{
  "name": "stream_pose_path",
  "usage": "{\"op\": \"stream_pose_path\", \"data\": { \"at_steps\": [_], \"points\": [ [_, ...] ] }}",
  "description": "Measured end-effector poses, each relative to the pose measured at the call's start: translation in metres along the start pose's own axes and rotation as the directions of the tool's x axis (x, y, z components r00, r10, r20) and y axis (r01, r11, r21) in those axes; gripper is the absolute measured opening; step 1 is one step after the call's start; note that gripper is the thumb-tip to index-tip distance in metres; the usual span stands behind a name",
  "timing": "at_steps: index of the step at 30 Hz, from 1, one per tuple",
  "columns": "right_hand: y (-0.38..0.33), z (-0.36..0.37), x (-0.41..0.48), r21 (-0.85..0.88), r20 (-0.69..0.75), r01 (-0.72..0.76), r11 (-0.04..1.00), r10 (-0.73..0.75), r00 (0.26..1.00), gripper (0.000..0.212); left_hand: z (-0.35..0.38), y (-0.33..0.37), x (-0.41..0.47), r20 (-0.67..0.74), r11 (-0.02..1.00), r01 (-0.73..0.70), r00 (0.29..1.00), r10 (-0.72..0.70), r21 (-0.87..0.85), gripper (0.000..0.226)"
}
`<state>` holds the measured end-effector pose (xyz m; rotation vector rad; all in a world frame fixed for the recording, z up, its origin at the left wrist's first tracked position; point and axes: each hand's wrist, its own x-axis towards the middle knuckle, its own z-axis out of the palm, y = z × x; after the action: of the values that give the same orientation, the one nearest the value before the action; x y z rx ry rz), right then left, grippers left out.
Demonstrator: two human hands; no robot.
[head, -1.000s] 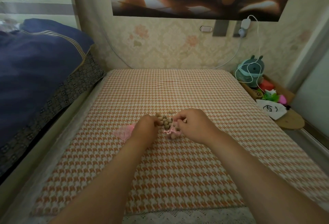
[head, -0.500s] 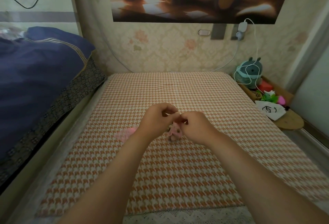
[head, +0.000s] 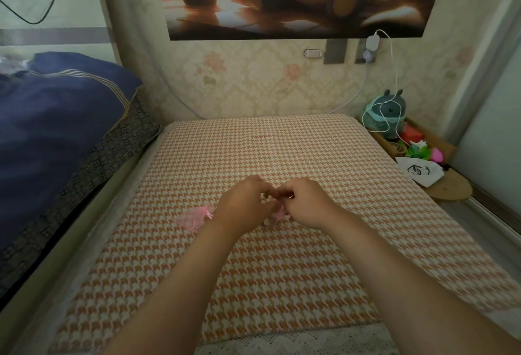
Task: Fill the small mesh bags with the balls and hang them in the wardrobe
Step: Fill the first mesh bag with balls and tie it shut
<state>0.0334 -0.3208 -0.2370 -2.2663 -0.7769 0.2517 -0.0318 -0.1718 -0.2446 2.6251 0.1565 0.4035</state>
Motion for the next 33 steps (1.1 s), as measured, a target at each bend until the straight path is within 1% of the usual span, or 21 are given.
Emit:
{"op": "stream_pose_path", "data": {
  "at_steps": [2, 4, 5, 8, 10, 13, 16, 22, 27, 30, 31, 33],
  "points": [
    [0.001, -0.001, 0.0, -0.026, 0.001, 0.027, 0.999, -0.027, 1.0, 0.022, -0.003, 0.002, -0.001, -0.005, 0.999, 0.022, 1.0, -0.022, 0.028, 0.018],
    [0.004, -0.001, 0.001, -0.009, -0.018, 0.047, 0.999, -0.047, 0.999, 0.026, -0.006, 0.003, 0.0, 0.007, 0.997, 0.077, 0.997, -0.077, 0.024, 0.021],
    [0.005, -0.003, 0.002, 0.02, -0.048, 0.044, 0.999, -0.043, 0.998, 0.029, -0.007, 0.004, 0.001, 0.014, 0.994, 0.109, 0.994, -0.109, 0.031, 0.021],
    [0.012, -0.01, 0.006, 0.11, -0.194, 0.004, 0.994, 0.017, 0.981, 0.032, -0.01, 0.006, 0.0, 0.022, 0.985, 0.173, 0.984, -0.174, 0.023, 0.023],
    [0.021, -0.011, 0.01, 0.092, -0.238, -0.021, 0.996, 0.042, 0.97, 0.033, -0.009, 0.005, 0.0, 0.027, 0.981, 0.194, 0.981, -0.194, -0.006, 0.02],
    [0.036, -0.005, 0.013, -0.028, -0.173, -0.063, 0.998, 0.057, 0.983, 0.031, -0.01, 0.003, 0.002, 0.029, 0.974, 0.217, 0.976, -0.215, -0.067, 0.013],
    [0.045, 0.005, 0.017, -0.134, -0.099, -0.088, 0.987, 0.075, 0.992, 0.028, -0.014, -0.003, 0.006, 0.048, 0.976, 0.188, 0.982, -0.183, -0.113, 0.018],
    [0.046, 0.017, 0.026, -0.239, -0.042, -0.108, 0.965, 0.101, 0.994, 0.032, -0.019, -0.016, 0.008, 0.071, 0.983, 0.166, 0.984, -0.161, -0.078, 0.019],
    [0.048, 0.024, 0.029, -0.233, -0.029, -0.116, 0.965, 0.112, 0.993, 0.017, -0.022, -0.018, 0.005, 0.113, 0.986, 0.141, 0.985, -0.13, -0.094, 0.02],
    [0.047, 0.024, 0.029, -0.23, -0.072, -0.14, 0.963, 0.126, 0.989, 0.017, -0.022, -0.02, 0.004, 0.12, 0.981, 0.16, 0.982, -0.147, -0.108, 0.023],
    [0.045, 0.022, 0.029, -0.195, -0.106, -0.133, 0.972, 0.114, 0.988, 0.017, -0.022, -0.021, 0.005, 0.123, 0.98, 0.162, 0.981, -0.148, -0.113, 0.024],
    [0.036, 0.018, 0.029, -0.069, -0.194, -0.08, 0.994, 0.066, 0.979, 0.017, -0.022, -0.023, 0.004, 0.133, 0.976, 0.169, 0.98, -0.151, -0.135, 0.027]
  ]
}}
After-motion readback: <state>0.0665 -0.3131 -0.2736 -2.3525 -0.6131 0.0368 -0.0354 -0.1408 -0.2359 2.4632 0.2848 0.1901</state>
